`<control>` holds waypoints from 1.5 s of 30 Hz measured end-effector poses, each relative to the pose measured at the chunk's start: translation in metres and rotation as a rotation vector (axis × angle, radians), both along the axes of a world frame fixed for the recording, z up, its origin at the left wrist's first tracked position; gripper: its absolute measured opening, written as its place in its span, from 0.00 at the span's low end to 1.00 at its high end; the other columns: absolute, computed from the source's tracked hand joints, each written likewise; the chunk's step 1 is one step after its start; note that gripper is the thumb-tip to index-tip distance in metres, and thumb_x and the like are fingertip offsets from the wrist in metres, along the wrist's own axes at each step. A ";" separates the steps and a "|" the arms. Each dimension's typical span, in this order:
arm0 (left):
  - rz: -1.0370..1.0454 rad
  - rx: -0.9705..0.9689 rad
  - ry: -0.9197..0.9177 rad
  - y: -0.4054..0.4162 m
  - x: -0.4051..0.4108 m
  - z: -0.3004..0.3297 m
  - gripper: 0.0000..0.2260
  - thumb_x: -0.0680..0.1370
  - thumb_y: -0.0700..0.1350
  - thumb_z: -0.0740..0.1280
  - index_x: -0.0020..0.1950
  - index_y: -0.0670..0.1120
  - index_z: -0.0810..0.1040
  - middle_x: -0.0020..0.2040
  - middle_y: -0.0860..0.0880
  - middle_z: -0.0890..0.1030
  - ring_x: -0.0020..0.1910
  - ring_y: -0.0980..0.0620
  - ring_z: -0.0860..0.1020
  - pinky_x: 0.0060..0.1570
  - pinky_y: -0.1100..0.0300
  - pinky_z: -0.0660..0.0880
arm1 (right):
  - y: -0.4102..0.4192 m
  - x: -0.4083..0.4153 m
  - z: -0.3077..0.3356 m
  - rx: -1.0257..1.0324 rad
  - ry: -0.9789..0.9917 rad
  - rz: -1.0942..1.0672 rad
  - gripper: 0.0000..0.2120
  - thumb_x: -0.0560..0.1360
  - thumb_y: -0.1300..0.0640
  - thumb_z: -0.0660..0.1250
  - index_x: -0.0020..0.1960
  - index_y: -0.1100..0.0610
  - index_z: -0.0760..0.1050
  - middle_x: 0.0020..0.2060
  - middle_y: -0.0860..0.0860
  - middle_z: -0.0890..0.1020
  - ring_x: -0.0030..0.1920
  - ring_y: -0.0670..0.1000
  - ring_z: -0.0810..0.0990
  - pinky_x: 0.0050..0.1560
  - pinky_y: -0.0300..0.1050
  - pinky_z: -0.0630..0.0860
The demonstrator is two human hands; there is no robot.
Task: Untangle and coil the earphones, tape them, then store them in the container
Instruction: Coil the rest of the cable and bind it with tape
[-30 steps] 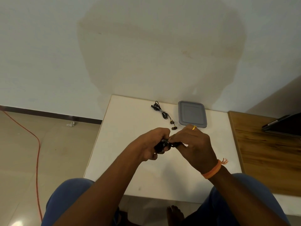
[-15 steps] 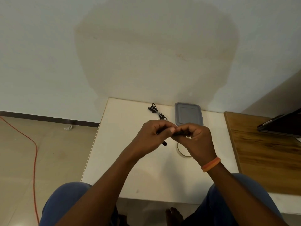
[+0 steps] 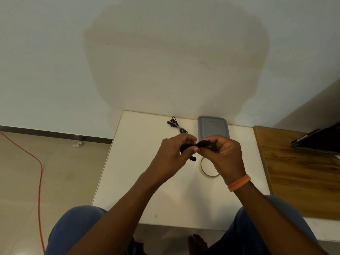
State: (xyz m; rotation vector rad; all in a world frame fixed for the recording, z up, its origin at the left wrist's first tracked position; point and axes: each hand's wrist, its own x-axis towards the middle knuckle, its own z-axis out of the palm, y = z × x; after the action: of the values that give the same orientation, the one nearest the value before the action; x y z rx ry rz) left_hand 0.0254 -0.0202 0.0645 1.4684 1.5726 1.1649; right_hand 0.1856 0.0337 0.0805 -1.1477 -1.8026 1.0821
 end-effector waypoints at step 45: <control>-0.186 -0.285 -0.149 0.001 0.000 -0.004 0.14 0.78 0.36 0.65 0.61 0.47 0.82 0.45 0.54 0.84 0.43 0.63 0.81 0.44 0.68 0.77 | 0.019 0.015 -0.003 -0.395 -0.167 0.120 0.08 0.68 0.60 0.76 0.46 0.53 0.83 0.37 0.51 0.86 0.36 0.45 0.81 0.38 0.41 0.78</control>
State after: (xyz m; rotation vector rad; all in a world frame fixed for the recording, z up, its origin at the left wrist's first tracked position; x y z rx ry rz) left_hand 0.0252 -0.0189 0.0602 1.2793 1.4023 0.8817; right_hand 0.2010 0.0525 0.0770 -1.4080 -1.8539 1.4994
